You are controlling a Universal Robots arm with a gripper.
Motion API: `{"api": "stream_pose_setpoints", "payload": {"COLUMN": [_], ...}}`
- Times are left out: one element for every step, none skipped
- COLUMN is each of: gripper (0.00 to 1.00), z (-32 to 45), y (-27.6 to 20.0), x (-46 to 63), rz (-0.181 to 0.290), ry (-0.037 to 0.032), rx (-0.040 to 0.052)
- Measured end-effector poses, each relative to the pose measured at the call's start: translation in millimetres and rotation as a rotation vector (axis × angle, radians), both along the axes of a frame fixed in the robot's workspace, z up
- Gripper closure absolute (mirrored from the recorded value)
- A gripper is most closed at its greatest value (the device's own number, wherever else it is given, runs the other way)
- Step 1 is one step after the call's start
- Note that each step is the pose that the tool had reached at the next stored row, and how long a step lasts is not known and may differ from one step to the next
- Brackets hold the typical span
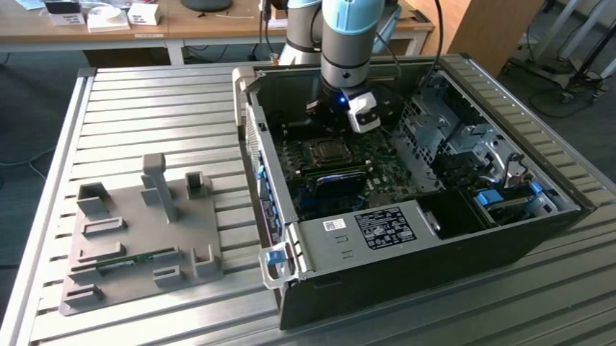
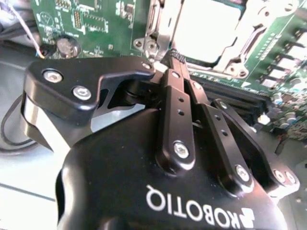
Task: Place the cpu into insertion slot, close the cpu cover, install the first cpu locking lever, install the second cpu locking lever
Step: 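Install the first cpu locking lever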
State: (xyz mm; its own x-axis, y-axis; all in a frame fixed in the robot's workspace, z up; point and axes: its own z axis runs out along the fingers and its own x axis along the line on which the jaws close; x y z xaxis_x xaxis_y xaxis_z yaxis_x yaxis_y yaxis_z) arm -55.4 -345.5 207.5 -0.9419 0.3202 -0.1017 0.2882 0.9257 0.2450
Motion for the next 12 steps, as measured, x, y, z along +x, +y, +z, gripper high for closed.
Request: {"api": "stream_pose_setpoints", "payload": {"gripper": [0.89,0.89,0.89,0.89,0.89,0.89,0.89,0.89,0.89,0.89,0.89,0.89], "z": [0.0,0.0,0.0,0.0,0.0,0.0,0.0,0.0,-0.1,-0.1,-0.1,-0.2], "y": [0.0,0.0,0.0,0.0,0.0,0.0,0.0,0.0,0.0,0.0,0.0,0.0], "x": [0.0,0.1,0.1,0.1,0.2,0.3,0.4,0.4,0.3,0.4,0.4,0.4], "rz": [0.0,0.0,0.0,0.0,0.0,0.0,0.001,0.006,0.014,0.024,0.035,0.045], "ry": [0.0034,0.007,0.0107,0.0142,0.0176,0.0216,0.0257,0.0303,0.0336,0.0349,0.0365,0.0381], "rx": [-0.0093,-0.0181,-0.0274,-0.0365,-0.0445,-0.0512,-0.0572,-0.0629,-0.0684,-0.0712,-0.0731,-0.0751]}}
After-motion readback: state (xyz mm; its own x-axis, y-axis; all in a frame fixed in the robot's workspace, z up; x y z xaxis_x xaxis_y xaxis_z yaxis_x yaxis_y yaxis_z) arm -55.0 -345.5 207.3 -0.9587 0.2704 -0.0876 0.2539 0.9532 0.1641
